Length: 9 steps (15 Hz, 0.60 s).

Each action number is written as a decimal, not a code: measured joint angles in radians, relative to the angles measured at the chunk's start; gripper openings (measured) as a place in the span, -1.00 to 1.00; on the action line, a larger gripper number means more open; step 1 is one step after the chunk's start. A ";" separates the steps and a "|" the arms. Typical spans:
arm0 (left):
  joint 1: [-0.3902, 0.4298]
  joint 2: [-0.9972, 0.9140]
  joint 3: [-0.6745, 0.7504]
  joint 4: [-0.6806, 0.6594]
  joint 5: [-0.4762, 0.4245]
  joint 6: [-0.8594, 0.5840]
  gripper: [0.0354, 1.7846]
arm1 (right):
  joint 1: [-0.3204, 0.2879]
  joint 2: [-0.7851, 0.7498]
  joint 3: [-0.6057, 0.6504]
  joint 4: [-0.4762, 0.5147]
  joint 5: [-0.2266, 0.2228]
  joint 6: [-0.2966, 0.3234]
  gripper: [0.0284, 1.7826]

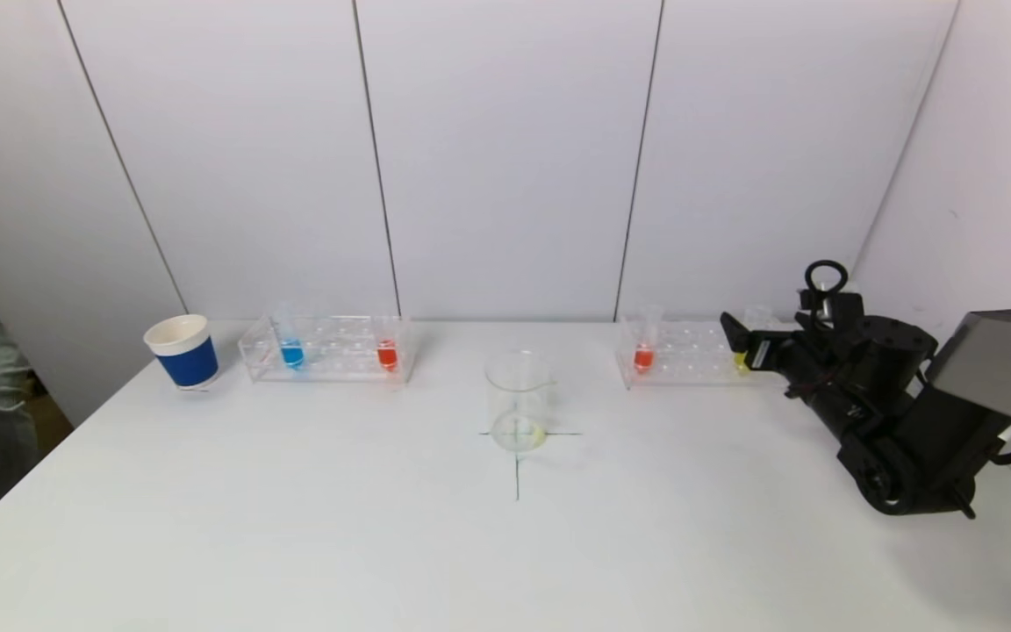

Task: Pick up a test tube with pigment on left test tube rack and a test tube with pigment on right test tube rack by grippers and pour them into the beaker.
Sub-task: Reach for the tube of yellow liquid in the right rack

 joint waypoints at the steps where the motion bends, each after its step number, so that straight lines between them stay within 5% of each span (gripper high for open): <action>1: 0.000 0.000 0.000 0.000 0.000 0.000 0.98 | 0.000 0.003 -0.007 0.000 0.000 -0.001 0.99; 9: 0.000 0.000 0.000 0.000 0.000 0.000 0.98 | 0.002 0.018 -0.032 0.000 -0.001 -0.006 0.99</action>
